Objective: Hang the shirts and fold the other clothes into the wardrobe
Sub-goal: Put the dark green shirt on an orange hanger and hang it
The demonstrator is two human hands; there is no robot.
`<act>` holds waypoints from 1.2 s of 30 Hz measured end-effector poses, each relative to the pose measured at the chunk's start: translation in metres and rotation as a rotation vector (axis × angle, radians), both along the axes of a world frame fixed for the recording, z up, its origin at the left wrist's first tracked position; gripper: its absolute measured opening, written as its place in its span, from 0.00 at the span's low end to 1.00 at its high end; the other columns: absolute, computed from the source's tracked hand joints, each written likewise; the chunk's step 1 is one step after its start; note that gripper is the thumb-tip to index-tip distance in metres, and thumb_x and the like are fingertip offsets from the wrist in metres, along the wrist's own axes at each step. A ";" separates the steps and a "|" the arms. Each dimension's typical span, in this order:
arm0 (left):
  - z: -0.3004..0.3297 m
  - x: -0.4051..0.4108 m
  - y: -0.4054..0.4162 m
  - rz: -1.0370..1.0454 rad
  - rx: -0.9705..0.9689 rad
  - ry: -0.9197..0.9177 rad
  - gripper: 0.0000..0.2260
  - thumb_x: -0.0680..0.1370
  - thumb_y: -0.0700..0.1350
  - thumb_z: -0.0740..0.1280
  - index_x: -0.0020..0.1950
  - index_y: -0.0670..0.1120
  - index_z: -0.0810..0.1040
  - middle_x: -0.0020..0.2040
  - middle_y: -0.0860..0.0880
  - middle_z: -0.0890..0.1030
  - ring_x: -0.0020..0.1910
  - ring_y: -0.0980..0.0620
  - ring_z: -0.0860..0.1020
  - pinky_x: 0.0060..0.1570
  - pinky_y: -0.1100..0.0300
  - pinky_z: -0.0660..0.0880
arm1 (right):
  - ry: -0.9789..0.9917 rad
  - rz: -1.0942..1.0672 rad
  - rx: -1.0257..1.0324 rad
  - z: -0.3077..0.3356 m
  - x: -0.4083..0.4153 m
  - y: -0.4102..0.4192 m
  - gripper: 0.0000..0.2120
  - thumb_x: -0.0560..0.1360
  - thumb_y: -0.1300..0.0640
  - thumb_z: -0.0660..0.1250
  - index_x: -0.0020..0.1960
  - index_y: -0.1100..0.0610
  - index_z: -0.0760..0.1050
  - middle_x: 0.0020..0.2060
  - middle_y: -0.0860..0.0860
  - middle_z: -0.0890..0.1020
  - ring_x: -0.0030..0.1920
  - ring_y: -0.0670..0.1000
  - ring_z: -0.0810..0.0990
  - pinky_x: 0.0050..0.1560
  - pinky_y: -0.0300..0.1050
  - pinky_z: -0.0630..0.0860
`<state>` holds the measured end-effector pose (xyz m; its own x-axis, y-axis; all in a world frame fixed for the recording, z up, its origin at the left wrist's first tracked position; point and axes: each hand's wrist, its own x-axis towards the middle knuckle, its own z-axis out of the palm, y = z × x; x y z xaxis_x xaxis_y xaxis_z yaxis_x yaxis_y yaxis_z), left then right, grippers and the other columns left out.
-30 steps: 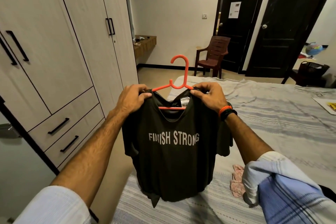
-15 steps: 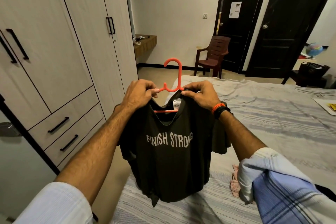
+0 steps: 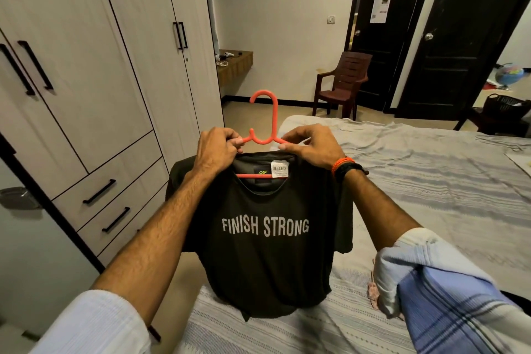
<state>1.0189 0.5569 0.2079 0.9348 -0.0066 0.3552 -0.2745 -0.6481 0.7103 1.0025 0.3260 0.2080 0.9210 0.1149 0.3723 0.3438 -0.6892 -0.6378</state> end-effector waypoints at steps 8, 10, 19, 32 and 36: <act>0.002 0.002 0.011 -0.113 0.196 0.027 0.08 0.79 0.48 0.68 0.52 0.45 0.82 0.44 0.50 0.82 0.45 0.55 0.79 0.48 0.60 0.75 | -0.018 -0.046 0.074 -0.010 0.006 0.007 0.07 0.75 0.53 0.72 0.49 0.56 0.84 0.39 0.46 0.84 0.40 0.41 0.82 0.38 0.33 0.75; 0.000 0.003 0.014 -0.142 0.264 0.051 0.10 0.77 0.50 0.70 0.52 0.45 0.83 0.45 0.50 0.82 0.47 0.53 0.79 0.51 0.57 0.75 | -0.025 -0.029 0.070 -0.012 0.006 0.007 0.07 0.75 0.53 0.72 0.49 0.56 0.83 0.38 0.47 0.84 0.40 0.41 0.82 0.38 0.34 0.76; 0.013 0.008 0.006 -0.066 0.237 -0.055 0.09 0.79 0.51 0.67 0.49 0.46 0.83 0.42 0.51 0.83 0.44 0.54 0.79 0.50 0.54 0.78 | -0.033 -0.023 0.056 0.004 0.011 0.004 0.07 0.77 0.51 0.70 0.49 0.54 0.80 0.39 0.47 0.83 0.41 0.43 0.82 0.45 0.39 0.78; 0.069 0.017 0.017 0.031 0.221 -0.223 0.10 0.80 0.52 0.66 0.53 0.47 0.82 0.42 0.53 0.79 0.43 0.55 0.77 0.49 0.58 0.74 | -0.209 -0.061 -0.039 0.070 0.021 0.027 0.10 0.79 0.52 0.67 0.53 0.58 0.79 0.42 0.50 0.82 0.44 0.48 0.81 0.47 0.37 0.74; 0.068 0.014 0.028 0.018 0.223 -0.235 0.10 0.80 0.52 0.66 0.53 0.47 0.81 0.42 0.52 0.80 0.43 0.55 0.77 0.48 0.57 0.74 | -0.193 -0.053 -0.082 0.074 0.015 0.033 0.09 0.79 0.51 0.67 0.53 0.57 0.79 0.40 0.47 0.81 0.42 0.43 0.79 0.45 0.34 0.72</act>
